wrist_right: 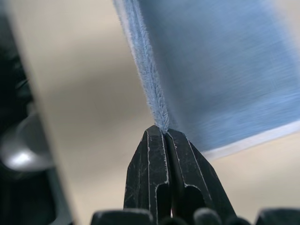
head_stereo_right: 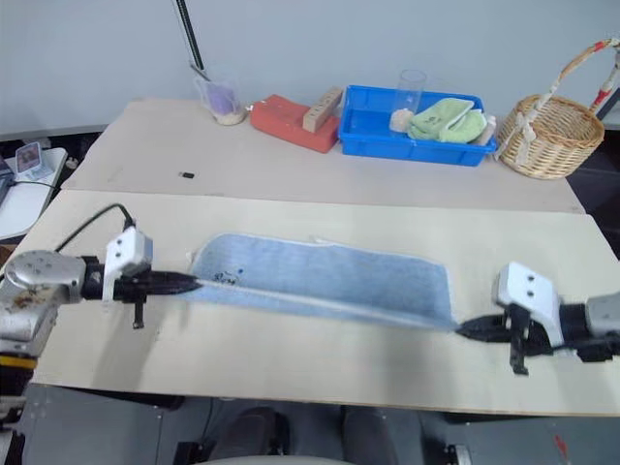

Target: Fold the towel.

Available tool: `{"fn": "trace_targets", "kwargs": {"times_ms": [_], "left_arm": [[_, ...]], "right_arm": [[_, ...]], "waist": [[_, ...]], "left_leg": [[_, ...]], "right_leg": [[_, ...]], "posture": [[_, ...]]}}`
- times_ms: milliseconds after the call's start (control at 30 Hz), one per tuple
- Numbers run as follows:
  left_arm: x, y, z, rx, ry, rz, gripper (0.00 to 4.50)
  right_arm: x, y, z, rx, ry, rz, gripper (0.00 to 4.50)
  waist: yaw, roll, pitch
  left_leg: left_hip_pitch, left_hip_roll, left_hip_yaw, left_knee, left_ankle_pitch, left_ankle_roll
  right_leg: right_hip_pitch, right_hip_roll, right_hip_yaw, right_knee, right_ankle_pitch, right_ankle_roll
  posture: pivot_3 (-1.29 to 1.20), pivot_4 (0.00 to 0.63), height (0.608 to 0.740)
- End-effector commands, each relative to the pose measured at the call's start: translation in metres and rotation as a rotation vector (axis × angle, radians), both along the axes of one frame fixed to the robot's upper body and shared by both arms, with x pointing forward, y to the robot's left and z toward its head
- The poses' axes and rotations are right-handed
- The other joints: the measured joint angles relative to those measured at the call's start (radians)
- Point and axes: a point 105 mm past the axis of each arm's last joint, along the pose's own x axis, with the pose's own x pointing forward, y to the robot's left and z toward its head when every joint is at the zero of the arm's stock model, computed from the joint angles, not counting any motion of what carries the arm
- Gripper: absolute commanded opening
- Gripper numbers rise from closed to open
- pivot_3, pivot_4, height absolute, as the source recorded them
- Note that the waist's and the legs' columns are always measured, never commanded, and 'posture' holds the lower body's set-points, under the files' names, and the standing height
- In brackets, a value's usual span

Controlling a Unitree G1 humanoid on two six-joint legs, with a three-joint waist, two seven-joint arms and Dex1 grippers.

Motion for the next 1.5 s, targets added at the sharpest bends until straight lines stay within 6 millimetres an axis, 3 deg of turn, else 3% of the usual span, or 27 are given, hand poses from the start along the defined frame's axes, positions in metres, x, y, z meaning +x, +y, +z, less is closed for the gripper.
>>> {"fn": "trace_targets", "kwargs": {"times_ms": [33,233,467,567,800,833,900,933,1067,1267,1500], "left_arm": [[0.017,0.011,0.007,-0.018,-0.005,0.097,0.00],[0.050,0.012,0.004,-0.031,-0.055,0.190,0.00],[0.069,0.004,0.003,-0.060,-0.108,0.237,0.00],[0.072,0.005,0.004,-0.058,-0.119,0.250,0.94],[0.066,0.019,0.005,-0.021,-0.157,0.260,4.30],[0.064,0.020,0.009,-0.028,-0.169,0.248,4.50],[0.056,0.015,0.020,-0.054,-0.188,0.198,4.50],[0.051,0.010,0.025,-0.065,-0.193,0.161,4.50],[0.019,-0.030,0.040,-0.110,-0.205,-0.035,4.50],[-0.031,-0.087,0.040,-0.163,-0.153,-0.298,4.50],[-0.049,-0.104,0.045,-0.189,-0.144,-0.415,4.50]], "right_arm": [[0.021,-0.008,0.004,0.016,-0.005,-0.109,0.01],[0.056,-0.003,0.002,0.026,-0.012,-0.170,0.01],[0.073,-0.004,-0.001,0.014,-0.008,-0.218,0.01],[0.080,-0.005,0.001,0.012,-0.043,-0.251,0.89],[0.088,-0.010,0.022,0.072,-0.173,-0.335,3.41],[0.086,-0.011,0.026,0.089,-0.191,-0.346,3.73],[0.078,-0.011,0.031,0.108,-0.220,-0.358,4.40],[0.074,-0.011,0.031,0.106,-0.234,-0.363,4.46],[0.058,-0.005,0.020,0.130,-0.288,-0.418,4.46],[0.042,0.003,-0.020,0.150,-0.279,-0.563,4.46],[0.049,0.004,-0.051,0.190,-0.232,-0.678,4.46]], "waist": [[-0.003,0.000,0.000],[-0.004,0.000,0.000],[-0.001,0.000,0.000],[-0.001,0.000,0.000],[-0.009,0.000,0.000],[-0.010,0.000,0.000],[-0.010,0.000,0.000],[-0.010,0.000,0.000],[-0.002,0.001,-0.001],[-0.003,0.000,-0.001],[-0.015,0.000,-0.001]], "left_leg": [[-0.001,0.000,0.000,0.000,0.000,0.000],[-0.007,-0.002,0.000,0.000,0.000,0.000],[-0.011,-0.002,0.000,0.000,0.000,0.000],[-0.013,-0.002,0.000,0.001,0.000,0.000],[-0.014,-0.002,0.000,0.000,0.000,0.000],[-0.014,-0.001,0.000,0.001,0.000,0.000],[-0.014,-0.001,-0.001,0.000,0.000,0.000],[-0.014,-0.001,-0.001,0.000,0.000,0.000],[-0.017,0.000,-0.002,0.000,0.000,0.000],[-0.018,-0.001,-0.001,0.002,0.000,0.000],[-0.012,-0.002,0.000,0.002,0.001,-0.001]], "right_leg": [[-0.001,0.000,0.000,0.000,0.000,0.000],[-0.004,-0.001,0.000,-0.002,0.001,0.000],[-0.010,-0.001,0.000,0.000,0.001,0.000],[-0.013,-0.001,0.000,0.001,0.002,0.000],[-0.014,-0.001,0.000,0.002,0.002,-0.001],[-0.014,-0.001,0.000,0.003,0.002,-0.001],[-0.014,-0.001,0.000,0.002,0.002,-0.001],[-0.014,-0.001,0.000,0.002,0.002,-0.001],[-0.014,-0.003,-0.001,0.001,0.002,0.000],[-0.014,-0.003,0.001,0.001,0.004,0.003],[-0.011,0.000,0.003,0.002,0.004,0.003]], "posture": [[0.00,0.150,0.740],[0.00,0.150,0.740],[0.00,0.150,0.740],[0.00,0.150,0.740],[0.00,0.150,0.740],[0.00,0.150,0.740],[0.00,0.150,0.740],[0.00,0.150,0.740],[0.00,0.150,0.740],[0.00,0.150,0.740],[0.00,0.150,0.740]]}}
